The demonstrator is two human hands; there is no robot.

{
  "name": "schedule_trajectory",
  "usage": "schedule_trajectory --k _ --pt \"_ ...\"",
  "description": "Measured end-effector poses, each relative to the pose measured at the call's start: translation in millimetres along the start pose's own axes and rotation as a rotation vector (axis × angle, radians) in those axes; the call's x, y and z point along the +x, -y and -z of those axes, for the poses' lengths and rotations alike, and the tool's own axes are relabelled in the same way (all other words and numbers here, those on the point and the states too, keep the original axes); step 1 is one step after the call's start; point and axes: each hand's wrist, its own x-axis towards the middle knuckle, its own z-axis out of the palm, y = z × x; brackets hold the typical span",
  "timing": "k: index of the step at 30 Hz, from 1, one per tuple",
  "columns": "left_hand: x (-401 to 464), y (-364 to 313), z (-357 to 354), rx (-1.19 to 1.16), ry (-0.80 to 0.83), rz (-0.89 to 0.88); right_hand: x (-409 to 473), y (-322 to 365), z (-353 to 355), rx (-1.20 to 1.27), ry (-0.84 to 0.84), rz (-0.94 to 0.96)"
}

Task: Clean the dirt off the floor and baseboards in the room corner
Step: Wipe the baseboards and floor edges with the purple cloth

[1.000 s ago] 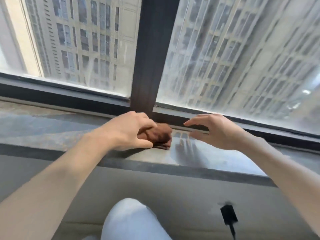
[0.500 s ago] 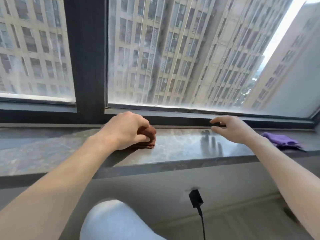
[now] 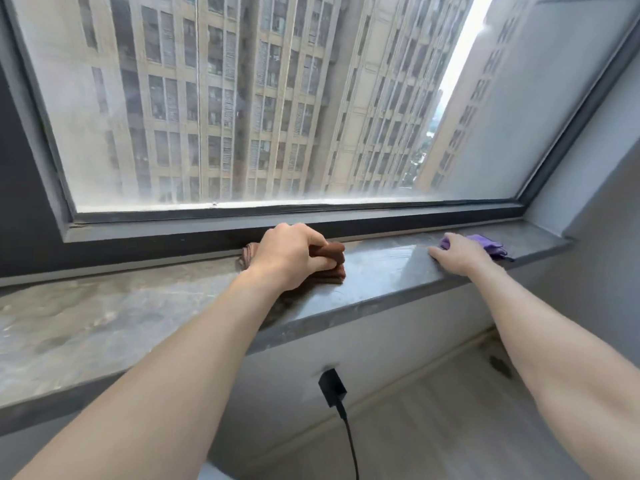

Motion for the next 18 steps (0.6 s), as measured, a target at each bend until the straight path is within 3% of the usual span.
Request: schedule_trajectory --k 7,12,15,18 --pt "-7 -2 5 -0.064 0.019 0.042 26 -10 0 0.041 -0.182 -0.097" --pt "-13 10 7 -0.078 0.065 -0.023 13 11 4 0.026 -0.236 -0.074" --pt "-22 17 15 -0.083 0.087 -0.049 -13 42 17 0.049 -0.221 0.028" --pt "-35 32 32 -0.039 0.053 -0.028 -57 101 39 0.223 -0.165 0.254"
